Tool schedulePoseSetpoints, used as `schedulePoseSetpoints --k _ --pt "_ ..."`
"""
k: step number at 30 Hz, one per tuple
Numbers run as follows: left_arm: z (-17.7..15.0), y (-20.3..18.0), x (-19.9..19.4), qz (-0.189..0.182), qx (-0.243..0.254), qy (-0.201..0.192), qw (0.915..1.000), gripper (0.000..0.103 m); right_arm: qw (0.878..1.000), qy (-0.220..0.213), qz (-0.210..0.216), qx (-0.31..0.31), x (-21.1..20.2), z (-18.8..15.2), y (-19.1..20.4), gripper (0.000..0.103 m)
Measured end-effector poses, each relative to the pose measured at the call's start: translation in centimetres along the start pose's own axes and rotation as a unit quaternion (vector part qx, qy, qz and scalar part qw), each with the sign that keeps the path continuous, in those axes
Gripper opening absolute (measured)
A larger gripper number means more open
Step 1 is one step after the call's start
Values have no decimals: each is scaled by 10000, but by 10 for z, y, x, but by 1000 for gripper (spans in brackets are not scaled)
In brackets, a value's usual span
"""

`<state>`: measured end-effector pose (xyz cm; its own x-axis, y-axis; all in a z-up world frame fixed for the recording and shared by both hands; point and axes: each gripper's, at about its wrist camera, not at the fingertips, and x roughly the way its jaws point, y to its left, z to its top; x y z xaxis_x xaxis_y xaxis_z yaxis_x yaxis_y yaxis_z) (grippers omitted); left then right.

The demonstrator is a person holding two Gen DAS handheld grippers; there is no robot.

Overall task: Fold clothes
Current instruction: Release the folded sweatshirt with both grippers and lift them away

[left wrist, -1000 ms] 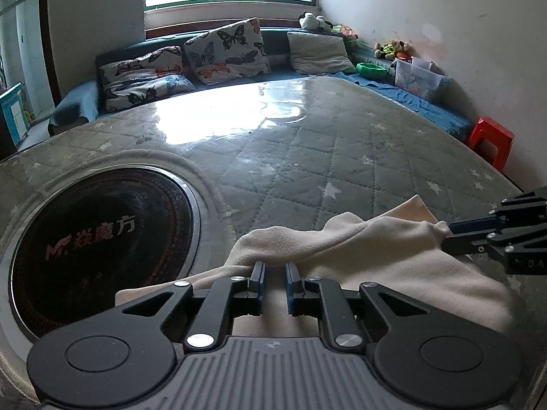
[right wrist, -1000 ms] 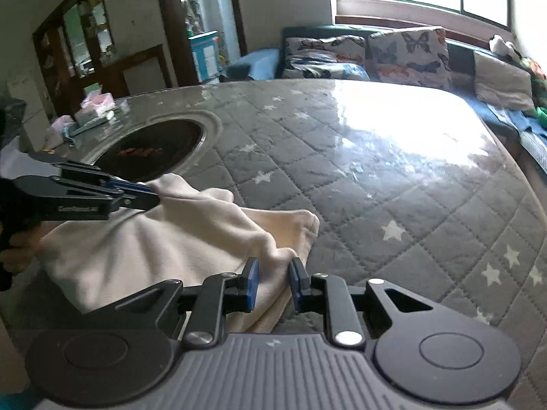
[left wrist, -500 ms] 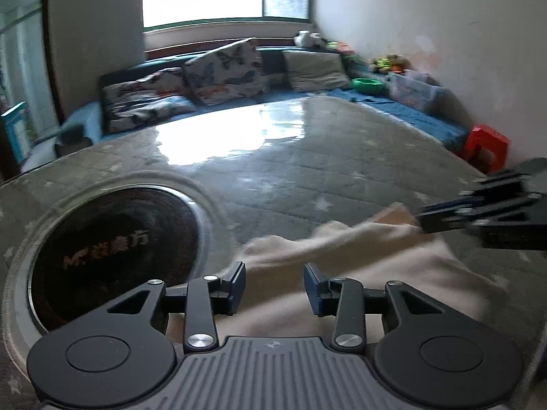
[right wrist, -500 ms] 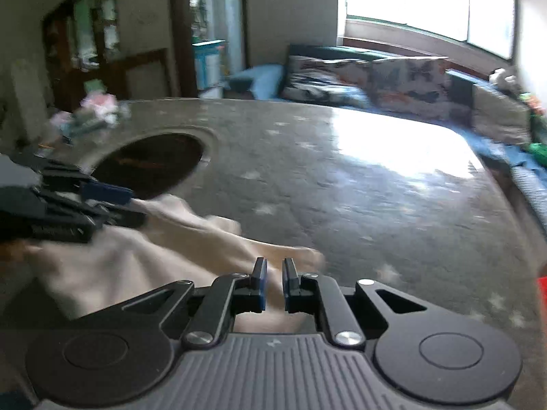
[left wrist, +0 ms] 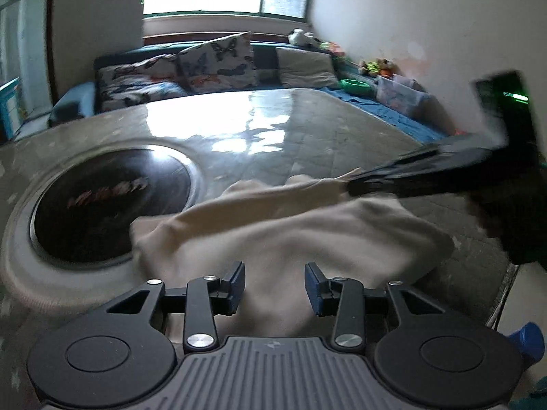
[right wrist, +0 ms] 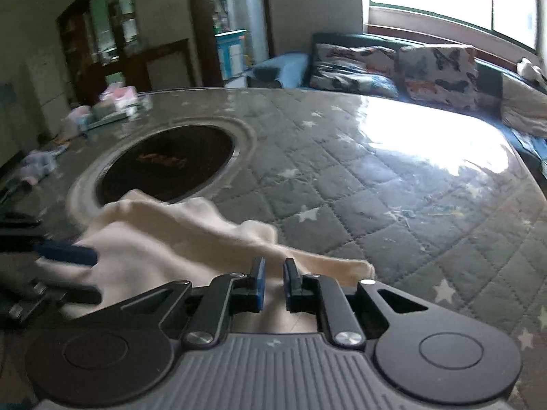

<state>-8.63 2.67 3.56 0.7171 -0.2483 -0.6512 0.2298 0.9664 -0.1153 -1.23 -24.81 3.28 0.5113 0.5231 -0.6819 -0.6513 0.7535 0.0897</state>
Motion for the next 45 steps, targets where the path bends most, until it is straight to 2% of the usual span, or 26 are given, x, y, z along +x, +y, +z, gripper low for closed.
schedulePoseSetpoints --k 8,12,14,19,22,29,32,40,45 --pt "-19 12 -13 112 -289 28 9995 42 9983 90 387 -435 -56 -35 27 12" --pt "-23 9 -12 153 -199 37 9997 42 9987 228 251 -380 -53 -57 26 13" --pt "-21 7 -14 173 -137 39 9997 42 9991 153 297 -273 -55 -61 22 13" --pt "-14 -1 -19 120 -24 -87 9999 42 9990 83 287 -342 -63 -51 28 16" --pt "-10 -11 -16 -12 36 -151 9999 42 9980 5 433 -452 -59 -47 39 16" --pt "-20 -24 1 -92 262 76 9996 42 9946 131 750 -703 -39 -46 62 16" --pt "-21 -24 -3 -111 356 47 9993 43 9927 195 855 -828 -32 -46 72 18" --pt "-10 -29 -2 -297 403 -126 9987 43 9939 30 813 -744 -34 -16 59 17" --pt "-19 -33 10 -376 483 17 9981 45 9953 45 713 -651 -11 3 53 17"
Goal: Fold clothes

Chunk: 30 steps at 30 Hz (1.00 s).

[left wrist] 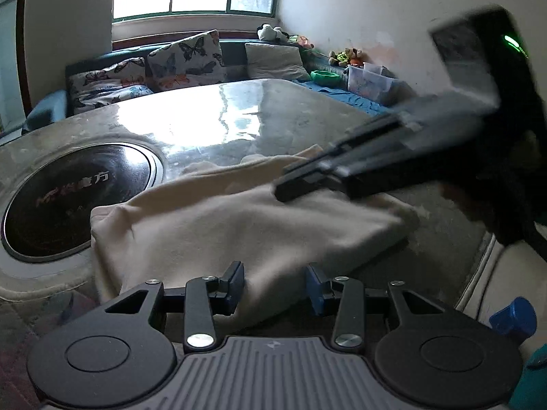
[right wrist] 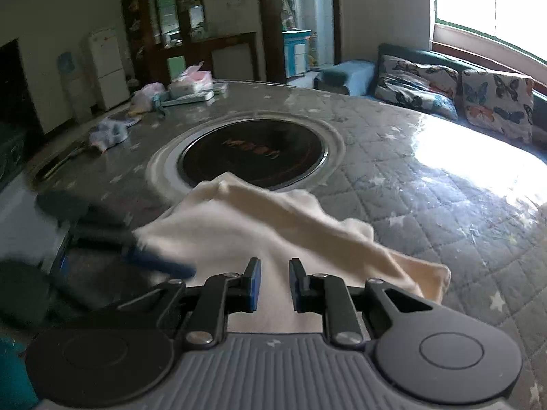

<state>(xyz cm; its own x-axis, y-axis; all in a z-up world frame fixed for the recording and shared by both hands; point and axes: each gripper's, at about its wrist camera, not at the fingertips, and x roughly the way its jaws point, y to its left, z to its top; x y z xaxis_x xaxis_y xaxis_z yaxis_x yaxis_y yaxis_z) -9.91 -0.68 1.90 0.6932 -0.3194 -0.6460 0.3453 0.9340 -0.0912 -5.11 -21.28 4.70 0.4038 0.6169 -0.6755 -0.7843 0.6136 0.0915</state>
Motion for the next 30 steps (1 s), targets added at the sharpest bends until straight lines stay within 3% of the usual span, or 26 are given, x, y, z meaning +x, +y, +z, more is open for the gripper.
schedulePoseSetpoints --k 9,19,30 --pt "-3 3 -2 -170 -37 -44 9998 47 9995 98 -62 278 43 19 -14 17" --pt "-4 9 -7 -285 -154 -93 9994 48 9999 137 -11 76 65 39 -2 17" --pt "-4 25 -24 -131 -406 -243 9988 48 9996 247 -18 -104 97 57 10 18"
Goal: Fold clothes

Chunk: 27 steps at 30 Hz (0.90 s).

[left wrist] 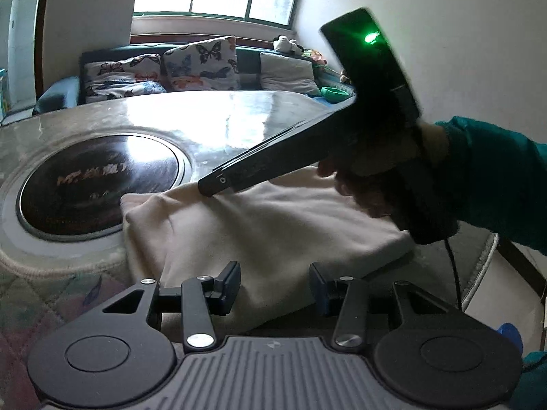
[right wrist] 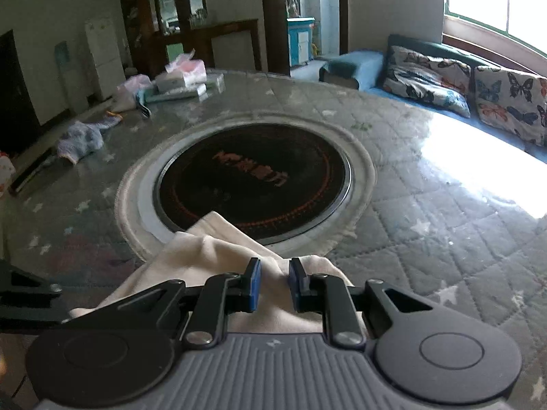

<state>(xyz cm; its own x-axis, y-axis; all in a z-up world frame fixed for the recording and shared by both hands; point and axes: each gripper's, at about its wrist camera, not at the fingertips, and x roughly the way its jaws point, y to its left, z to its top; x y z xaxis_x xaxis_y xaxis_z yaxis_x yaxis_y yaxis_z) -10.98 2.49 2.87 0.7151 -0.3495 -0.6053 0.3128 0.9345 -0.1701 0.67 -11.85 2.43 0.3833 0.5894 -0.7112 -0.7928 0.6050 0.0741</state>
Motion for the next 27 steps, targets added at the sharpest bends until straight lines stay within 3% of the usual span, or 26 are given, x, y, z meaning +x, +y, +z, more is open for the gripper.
schedulePoseSetpoints --k 17,21,27 --pt "-4 23 -16 346 -317 -101 9988 50 9997 18 69 -245 19 13 18 18" --pt "-4 27 -18 422 -381 -123 9983 51 9996 -100 55 -268 -3 12 15 20" --pt "2 28 -17 484 -449 -198 9976 54 9991 -291 -307 79 -58 -16 -11 24"
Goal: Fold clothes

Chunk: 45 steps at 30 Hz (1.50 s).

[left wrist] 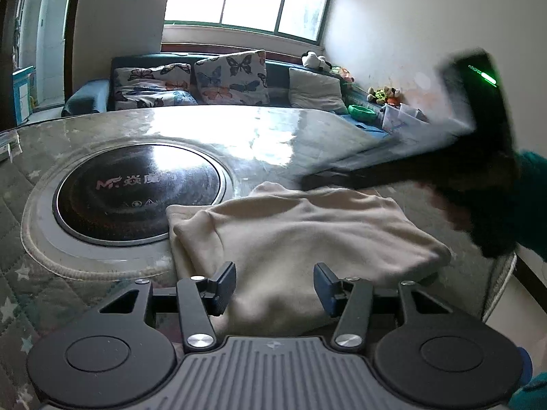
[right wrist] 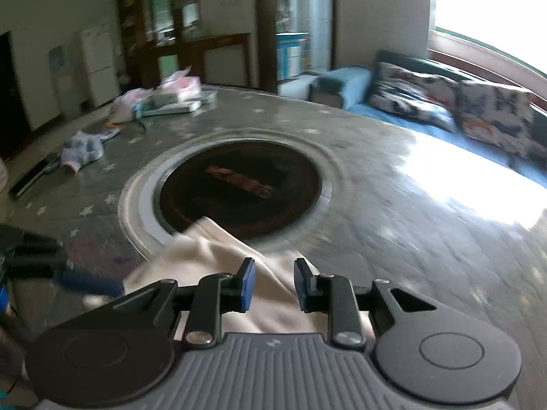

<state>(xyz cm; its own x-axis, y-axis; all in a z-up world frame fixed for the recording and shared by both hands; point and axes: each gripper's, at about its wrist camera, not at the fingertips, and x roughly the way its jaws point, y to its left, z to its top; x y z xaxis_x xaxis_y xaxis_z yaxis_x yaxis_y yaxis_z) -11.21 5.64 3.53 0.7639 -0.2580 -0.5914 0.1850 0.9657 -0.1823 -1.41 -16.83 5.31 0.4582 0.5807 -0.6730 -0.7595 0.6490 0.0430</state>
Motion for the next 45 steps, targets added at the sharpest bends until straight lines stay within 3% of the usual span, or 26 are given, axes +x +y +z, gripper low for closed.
schedulePoseSetpoints --k 9,19,24,28,32,41,45 --pt "5 -1 8 155 -50 43 9999 66 9961 171 -603 613 -47 -61 -42 25" --pt "2 8 12 353 -181 232 9989 67 9922 125 -706 1022 -35 -69 -65 25" --pt "4 9 9 413 -155 175 9989 72 9939 -5 -669 873 -49 -66 -58 25" --pt "3 10 15 478 -201 291 9982 72 9944 159 -675 803 -49 -75 -52 25" --pt "1 10 14 552 -141 268 9980 81 9953 63 -674 698 -58 -76 -43 25" --pt "-3 16 10 740 -289 278 9964 81 9997 187 -82 131 -61 -78 0 26" --pt "-6 21 5 817 -354 266 9957 81 9993 319 -118 -184 -56 -82 15 27"
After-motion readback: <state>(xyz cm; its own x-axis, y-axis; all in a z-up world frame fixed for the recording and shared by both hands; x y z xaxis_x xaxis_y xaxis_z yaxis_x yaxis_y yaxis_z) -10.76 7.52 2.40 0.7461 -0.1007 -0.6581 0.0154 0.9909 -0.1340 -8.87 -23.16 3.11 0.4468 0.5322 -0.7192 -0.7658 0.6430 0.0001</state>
